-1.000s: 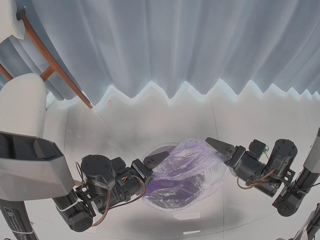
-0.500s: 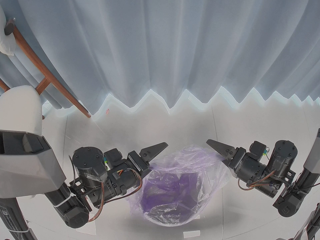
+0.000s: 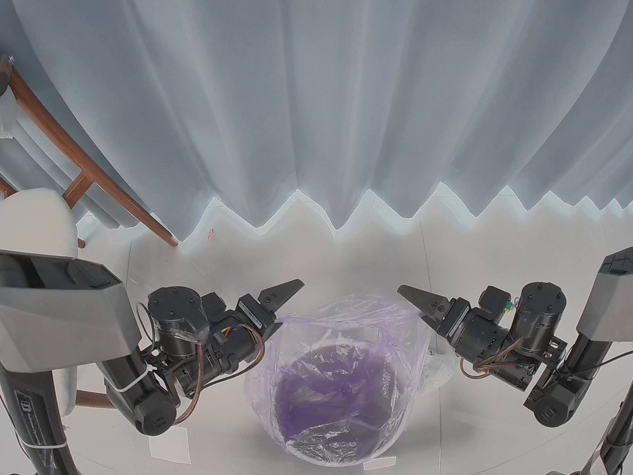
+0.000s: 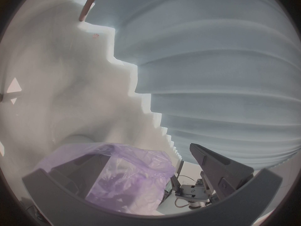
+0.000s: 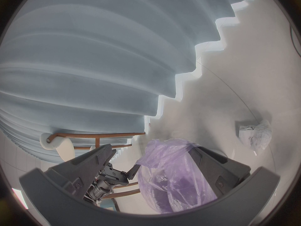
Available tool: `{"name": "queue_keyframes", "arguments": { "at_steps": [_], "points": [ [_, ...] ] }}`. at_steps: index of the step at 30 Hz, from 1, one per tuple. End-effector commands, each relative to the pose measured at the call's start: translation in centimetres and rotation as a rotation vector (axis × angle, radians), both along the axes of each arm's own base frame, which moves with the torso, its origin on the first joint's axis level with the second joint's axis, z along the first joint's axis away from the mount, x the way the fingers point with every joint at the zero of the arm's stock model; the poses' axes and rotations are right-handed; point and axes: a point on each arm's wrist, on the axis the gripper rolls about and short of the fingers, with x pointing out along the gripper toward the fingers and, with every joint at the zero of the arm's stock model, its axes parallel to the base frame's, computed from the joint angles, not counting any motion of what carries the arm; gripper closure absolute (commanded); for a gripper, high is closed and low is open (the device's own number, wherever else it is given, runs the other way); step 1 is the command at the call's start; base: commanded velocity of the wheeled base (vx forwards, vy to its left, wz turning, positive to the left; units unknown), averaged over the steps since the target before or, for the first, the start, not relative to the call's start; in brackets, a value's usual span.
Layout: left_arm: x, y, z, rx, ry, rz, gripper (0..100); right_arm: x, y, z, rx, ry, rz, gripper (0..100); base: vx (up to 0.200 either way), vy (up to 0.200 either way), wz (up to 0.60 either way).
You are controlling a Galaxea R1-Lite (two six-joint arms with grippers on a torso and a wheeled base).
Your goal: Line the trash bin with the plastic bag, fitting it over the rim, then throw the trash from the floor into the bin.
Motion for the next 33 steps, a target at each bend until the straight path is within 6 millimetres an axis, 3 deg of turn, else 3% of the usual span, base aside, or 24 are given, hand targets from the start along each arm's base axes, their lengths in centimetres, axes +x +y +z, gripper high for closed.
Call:
{"name": "queue_keyframes", "arguments": {
  "at_steps": [1, 6, 16, 19, 24, 28, 33],
  "points": [
    [1.6, 1.8, -2.2, 0.032, 0.054, 0.067, 0, 1.4, 0.6, -2.1, -0.021, 0.034, -0.006, 0, 0.0, 0.0, 0.0],
    [2.4, 2.0, -3.8, 0.047, 0.084, 0.087, 0, 2.9, 0.9, -4.0, -0.038, 0.065, -0.022, 0, 0.0, 0.0, 0.0],
    [3.5, 0.6, -5.2, 0.043, 0.087, 0.065, 0, 5.5, 1.1, -5.7, -0.026, 0.062, -0.056, 0, 0.0, 0.0, 0.0],
    [3.6, 0.1, -6.3, 0.053, 0.107, 0.059, 0, 6.6, 0.9, -7.1, -0.035, 0.078, -0.075, 0, 0.0, 0.0, 0.0],
    [3.4, 0.1, -6.3, 0.056, 0.109, 0.059, 0, 7.4, -0.1, -7.8, -0.039, 0.09, -0.111, 0, 0.0, 0.0, 0.0],
    [3.4, 0.2, -5.5, 0.047, 0.091, 0.068, 0, 7.3, -0.8, -5.5, -0.012, 0.042, -0.129, 0, 0.0, 0.0, 0.0],
    [2.4, 0.8, -3.1, 0.024, 0.055, 0.065, 0, 3.1, -1.5, 1.8, 0.065, -0.1, -0.065, 0, 0.0, 0.0, 0.0]
  ]
}}
